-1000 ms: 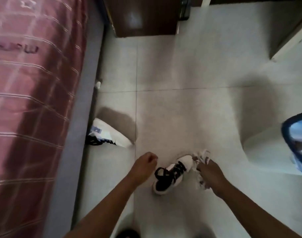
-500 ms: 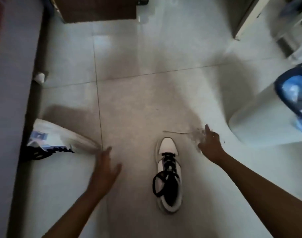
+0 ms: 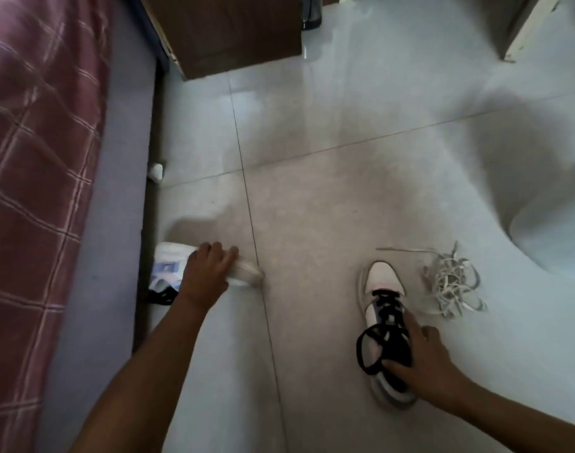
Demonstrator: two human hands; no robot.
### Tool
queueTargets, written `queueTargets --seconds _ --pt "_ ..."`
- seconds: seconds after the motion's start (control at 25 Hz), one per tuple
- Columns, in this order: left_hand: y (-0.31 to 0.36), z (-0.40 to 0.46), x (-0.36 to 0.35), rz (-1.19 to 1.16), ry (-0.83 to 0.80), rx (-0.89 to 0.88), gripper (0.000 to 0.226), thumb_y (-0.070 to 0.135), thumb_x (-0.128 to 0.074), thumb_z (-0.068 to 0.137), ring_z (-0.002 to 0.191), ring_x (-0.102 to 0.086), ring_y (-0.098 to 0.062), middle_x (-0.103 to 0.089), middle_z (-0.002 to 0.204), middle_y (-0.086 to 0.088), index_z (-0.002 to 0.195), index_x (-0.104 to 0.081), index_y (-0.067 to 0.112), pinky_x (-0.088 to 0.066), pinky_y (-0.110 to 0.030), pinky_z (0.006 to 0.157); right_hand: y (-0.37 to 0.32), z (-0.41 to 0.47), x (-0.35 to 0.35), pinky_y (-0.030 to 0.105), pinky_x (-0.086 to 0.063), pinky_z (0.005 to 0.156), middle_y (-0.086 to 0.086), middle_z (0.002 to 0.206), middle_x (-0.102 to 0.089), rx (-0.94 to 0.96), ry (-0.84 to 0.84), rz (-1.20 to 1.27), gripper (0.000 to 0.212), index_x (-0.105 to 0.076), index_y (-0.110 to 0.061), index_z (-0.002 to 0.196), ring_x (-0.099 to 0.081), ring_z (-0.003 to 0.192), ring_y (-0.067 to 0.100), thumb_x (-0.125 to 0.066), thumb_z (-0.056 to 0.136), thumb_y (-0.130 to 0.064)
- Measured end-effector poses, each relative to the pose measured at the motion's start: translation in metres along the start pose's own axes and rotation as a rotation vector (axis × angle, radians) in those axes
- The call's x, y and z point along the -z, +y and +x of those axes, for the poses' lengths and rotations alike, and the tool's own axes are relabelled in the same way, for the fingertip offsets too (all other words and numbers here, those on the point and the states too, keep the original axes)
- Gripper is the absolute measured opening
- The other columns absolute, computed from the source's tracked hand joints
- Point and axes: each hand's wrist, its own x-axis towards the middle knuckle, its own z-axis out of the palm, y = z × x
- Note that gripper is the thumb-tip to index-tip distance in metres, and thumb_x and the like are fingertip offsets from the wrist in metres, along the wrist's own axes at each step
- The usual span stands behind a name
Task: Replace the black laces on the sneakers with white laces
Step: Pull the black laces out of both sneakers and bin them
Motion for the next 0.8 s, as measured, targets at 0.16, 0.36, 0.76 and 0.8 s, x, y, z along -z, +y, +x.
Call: queueTargets --seconds 0.16,0.36,0.76,0.8 --pt "0.040 0.002 0.021 -0.210 0.011 0.229 0.064 0.037 -0.085 0.057 0.088 -0.054 -0.036 -0.057 0.095 -0.016 0.112 -0.061 0.016 -0.048 -0.036 0.056 0.009 0.002 0.017 0.030 -0.052 0.078 0.017 0.124 -0.055 -0.003 -0.058 -0.023 0.087 -0.001 -0.020 0.148 -0.061 0.098 0.025 -0.063 0.087 -0.027" --pt "0.058 0.026 0.040 -0.480 -0.220 0.504 0.069 0.055 -0.072 0.065 0.103 -0.057 -0.030 -0.059 0.108 -0.008 0.124 -0.051 0.026 -0.044 -0.029 0.071 0.011 -0.002 0.028 0.023 -0.048 0.041 0.010 0.097 -0.058 -0.040 -0.026 -0.037 0.056 -0.030 -0.017 0.138 -0.058 0.049 0.016 -0.055 0.088 -0.018" --pt "0.138 -0.061 -0.011 -1.205 -0.358 0.442 0.078 0.037 -0.065 0.086 0.138 -0.023 -0.004 -0.024 0.149 0.014 0.149 -0.023 0.019 -0.023 -0.018 0.108 0.017 -0.001 0.032 0.022 -0.046 0.048 0.003 0.086 -0.063 0.020 -0.026 0.085 0.067 -0.026 -0.031 0.143 -0.061 0.056 0.015 -0.057 0.086 -0.015" --pt "0.142 -0.072 -0.013 -1.163 -0.371 0.405 0.084 0.038 -0.067 0.084 0.138 -0.019 -0.001 -0.019 0.149 0.016 0.150 -0.018 0.021 -0.021 -0.016 0.108 0.018 0.000 0.031 0.020 -0.045 0.043 -0.004 0.077 -0.059 0.059 -0.023 0.119 0.070 -0.025 -0.037 0.143 -0.059 0.051 0.010 -0.057 0.086 -0.013"
